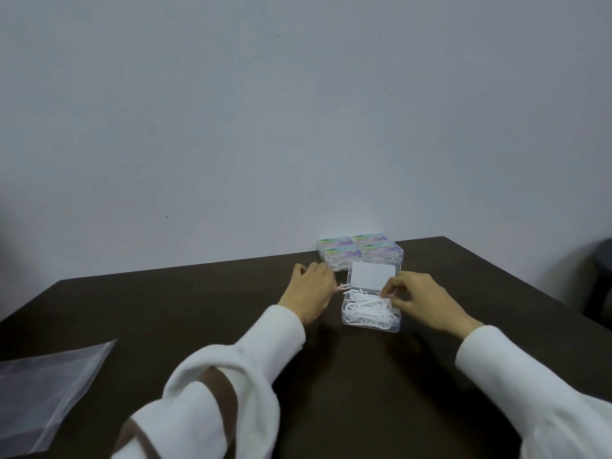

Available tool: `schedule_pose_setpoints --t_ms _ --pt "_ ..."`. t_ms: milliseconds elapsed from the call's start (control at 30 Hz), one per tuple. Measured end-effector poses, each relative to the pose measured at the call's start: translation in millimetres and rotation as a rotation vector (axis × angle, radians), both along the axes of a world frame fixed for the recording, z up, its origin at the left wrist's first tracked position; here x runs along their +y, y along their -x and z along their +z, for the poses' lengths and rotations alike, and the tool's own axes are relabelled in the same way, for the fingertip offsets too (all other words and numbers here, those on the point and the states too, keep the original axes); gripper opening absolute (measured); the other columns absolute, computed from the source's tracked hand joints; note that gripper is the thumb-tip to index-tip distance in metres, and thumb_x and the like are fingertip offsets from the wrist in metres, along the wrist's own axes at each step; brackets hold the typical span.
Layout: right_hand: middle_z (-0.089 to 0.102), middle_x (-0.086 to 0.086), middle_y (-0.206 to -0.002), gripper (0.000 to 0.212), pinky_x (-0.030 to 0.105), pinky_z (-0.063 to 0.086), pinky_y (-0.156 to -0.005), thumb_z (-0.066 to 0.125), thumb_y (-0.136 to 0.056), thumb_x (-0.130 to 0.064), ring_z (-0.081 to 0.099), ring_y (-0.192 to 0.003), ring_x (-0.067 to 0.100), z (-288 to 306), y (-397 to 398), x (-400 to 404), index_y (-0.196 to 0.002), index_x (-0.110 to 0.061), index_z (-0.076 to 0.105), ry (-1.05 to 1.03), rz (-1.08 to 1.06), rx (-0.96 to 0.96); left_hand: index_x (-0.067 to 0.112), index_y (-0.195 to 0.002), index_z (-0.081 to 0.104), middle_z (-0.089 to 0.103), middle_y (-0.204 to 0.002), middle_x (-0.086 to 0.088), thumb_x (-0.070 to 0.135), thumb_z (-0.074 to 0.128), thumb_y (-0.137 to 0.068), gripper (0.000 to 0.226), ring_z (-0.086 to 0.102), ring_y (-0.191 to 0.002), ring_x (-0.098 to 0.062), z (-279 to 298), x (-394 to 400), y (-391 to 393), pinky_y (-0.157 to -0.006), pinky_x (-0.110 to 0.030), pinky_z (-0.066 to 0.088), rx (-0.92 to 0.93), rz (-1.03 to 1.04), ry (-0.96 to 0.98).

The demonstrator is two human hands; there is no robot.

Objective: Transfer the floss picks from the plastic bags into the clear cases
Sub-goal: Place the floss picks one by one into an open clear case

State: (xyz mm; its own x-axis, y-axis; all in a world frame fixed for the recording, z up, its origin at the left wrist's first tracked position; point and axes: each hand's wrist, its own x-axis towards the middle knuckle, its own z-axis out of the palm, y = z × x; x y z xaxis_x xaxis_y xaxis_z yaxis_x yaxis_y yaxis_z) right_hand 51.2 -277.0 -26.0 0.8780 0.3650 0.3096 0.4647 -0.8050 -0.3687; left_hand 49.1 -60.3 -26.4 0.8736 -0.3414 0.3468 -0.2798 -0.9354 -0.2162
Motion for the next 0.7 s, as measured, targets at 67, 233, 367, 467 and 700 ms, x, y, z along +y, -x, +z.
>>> schedule_pose_setpoints --t_ms 67,233,367,467,700 --pt "0.060 -0.007 -0.097 0.015 0.026 0.048 -0.077 0.058 -0.087 -0.015 0.057 -0.088 0.009 -1 1 -4 -0.094 -0.025 0.066 -0.010 -0.019 -0.011 0.008 -0.124 0.045 0.048 -0.128 -0.009 0.022 0.034 -0.102 0.028 0.043 -0.118 -0.023 3 -15 -5 -0.104 -0.040 0.027 -0.003 -0.055 -0.002" --pt "0.058 -0.005 -0.097 0.015 0.022 0.047 -0.076 0.058 -0.086 -0.010 0.055 -0.085 0.007 -3 -4 -14 -0.097 -0.019 0.062 -0.102 -0.074 -0.019 0.010 -0.121 0.051 0.051 -0.125 -0.007 0.021 0.038 -0.100 0.027 0.042 -0.120 -0.024 2 -42 -14 -0.108 -0.042 0.018 -0.002 -0.152 -0.049" --pt "0.060 -0.001 -0.098 0.018 0.013 0.043 -0.069 0.058 -0.085 -0.005 0.056 -0.083 0.004 -8 -9 -21 -0.095 -0.019 0.059 -0.188 -0.109 0.036 0.020 -0.109 0.061 0.057 -0.116 0.003 0.041 0.050 -0.093 0.028 0.044 -0.117 -0.014 1 -41 -11 -0.109 -0.041 0.010 0.046 -0.164 0.130" --pt "0.060 0.001 -0.101 0.016 0.011 0.040 -0.069 0.057 -0.088 -0.006 0.055 -0.086 0.009 -12 -11 -19 -0.100 -0.016 0.057 -0.311 -0.128 0.065 0.023 -0.101 0.063 0.059 -0.107 0.008 0.042 0.053 -0.092 0.023 0.048 -0.108 -0.010 -1 -34 -10 -0.105 -0.036 0.016 0.046 -0.168 0.444" --pt "0.047 0.003 -0.134 0.050 0.041 0.035 -0.109 0.043 -0.097 -0.035 0.049 -0.121 0.021 -25 -15 7 -0.141 -0.020 0.027 -0.875 -0.127 0.572 0.016 -0.136 0.040 0.046 -0.128 0.006 0.040 0.033 -0.101 0.043 0.044 -0.123 -0.014 -19 -44 -9 -0.105 -0.028 0.032 0.453 -0.023 1.446"
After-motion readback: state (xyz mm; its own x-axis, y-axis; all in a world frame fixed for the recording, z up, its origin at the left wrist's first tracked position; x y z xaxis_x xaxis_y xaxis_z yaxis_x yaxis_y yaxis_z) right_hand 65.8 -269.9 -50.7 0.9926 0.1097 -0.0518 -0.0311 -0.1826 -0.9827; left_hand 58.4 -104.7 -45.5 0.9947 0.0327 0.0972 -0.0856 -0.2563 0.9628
